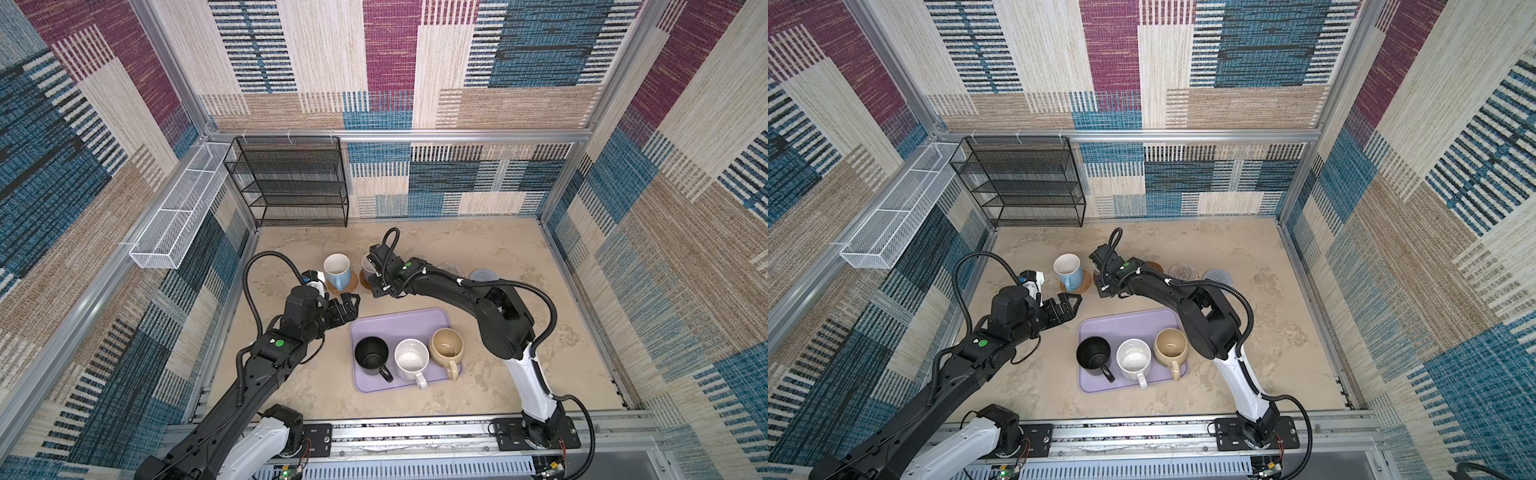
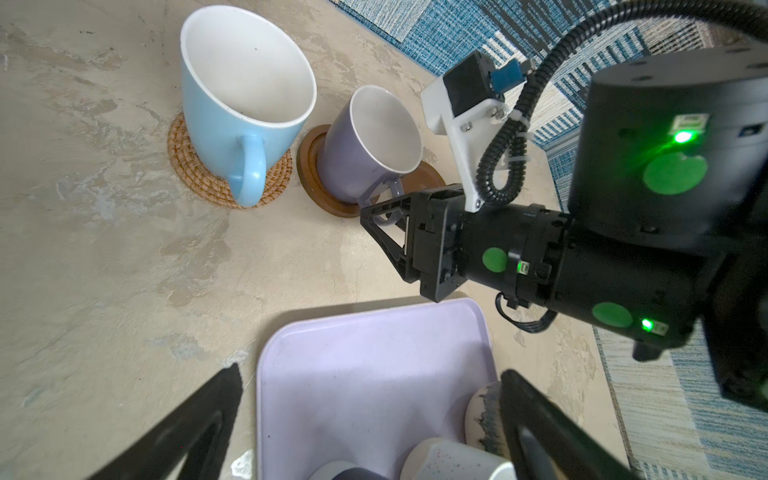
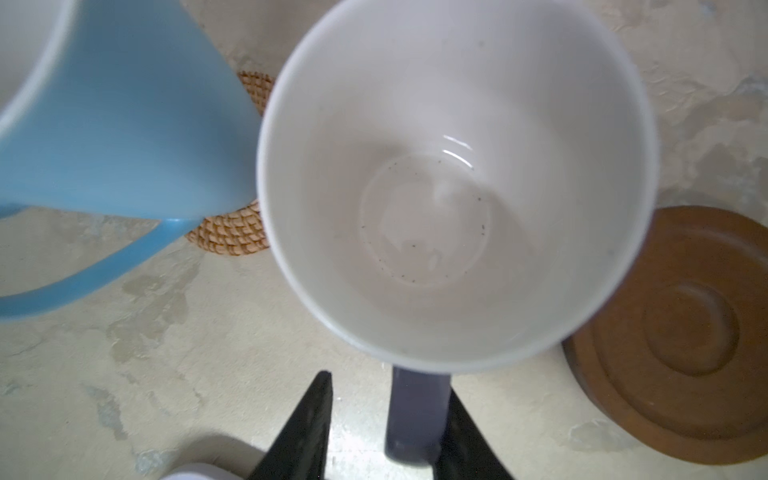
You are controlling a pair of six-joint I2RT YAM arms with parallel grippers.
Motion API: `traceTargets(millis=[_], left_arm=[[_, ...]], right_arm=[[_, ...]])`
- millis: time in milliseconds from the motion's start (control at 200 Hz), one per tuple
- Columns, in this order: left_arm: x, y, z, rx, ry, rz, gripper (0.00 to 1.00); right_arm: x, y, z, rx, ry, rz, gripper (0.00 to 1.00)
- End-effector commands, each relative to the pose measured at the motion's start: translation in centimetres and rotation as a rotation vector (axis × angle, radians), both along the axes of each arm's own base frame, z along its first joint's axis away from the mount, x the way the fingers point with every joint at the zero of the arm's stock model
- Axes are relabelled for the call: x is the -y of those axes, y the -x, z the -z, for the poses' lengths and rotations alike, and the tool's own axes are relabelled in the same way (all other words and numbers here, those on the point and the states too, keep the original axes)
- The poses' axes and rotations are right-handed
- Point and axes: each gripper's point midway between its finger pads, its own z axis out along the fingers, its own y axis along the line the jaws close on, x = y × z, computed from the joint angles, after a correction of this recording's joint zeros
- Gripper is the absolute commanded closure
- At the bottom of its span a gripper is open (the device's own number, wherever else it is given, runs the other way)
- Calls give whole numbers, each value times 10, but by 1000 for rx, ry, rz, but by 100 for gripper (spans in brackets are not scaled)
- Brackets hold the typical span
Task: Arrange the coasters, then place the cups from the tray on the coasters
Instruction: 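Lower the lilac mug onto the small brown coaster and open right gripper, then move left gripper over the black mug while right gripper withdraws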
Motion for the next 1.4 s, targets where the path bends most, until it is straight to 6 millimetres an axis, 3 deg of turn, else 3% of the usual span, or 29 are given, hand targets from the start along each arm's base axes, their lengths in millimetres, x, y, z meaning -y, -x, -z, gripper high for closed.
traceTargets(millis=[0, 411, 661, 781, 806, 891, 907, 922, 1012, 1197, 1392], left_arm=[[-3, -1, -2, 13, -23, -5, 1], [-6, 2, -4, 17, -22, -12, 1], [0, 5, -7, 11, -7, 21, 1], [3, 9, -13, 21, 21, 41, 1], [4, 10, -14, 24, 27, 43, 1], [5, 13, -19, 21, 45, 45, 1], [6, 13, -21, 22, 51, 47, 1], [6, 14, -22, 20, 55, 51, 1], [10, 18, -26, 6, 84, 60, 2], [2, 29, -15, -87, 29, -3, 1], [30, 57, -10, -142, -6, 102, 1]], right_arm=[[-11, 0, -5, -2, -49, -11, 60], [-13, -2, -11, 16, -64, -1, 58], [3, 3, -35, 78, -69, 28, 35], [9, 14, -59, 107, -124, 16, 28], [10, 17, -64, 108, -135, 12, 18], [18, 27, -78, 123, -171, 12, 13], [19, 29, -82, 130, -181, 12, 3], [21, 31, -84, 134, -185, 12, 1], [37, 42, -98, 166, -217, 36, 0], [62, 71, -122, 235, -303, 8, 0], [74, 105, -141, 292, -404, -98, 0]])
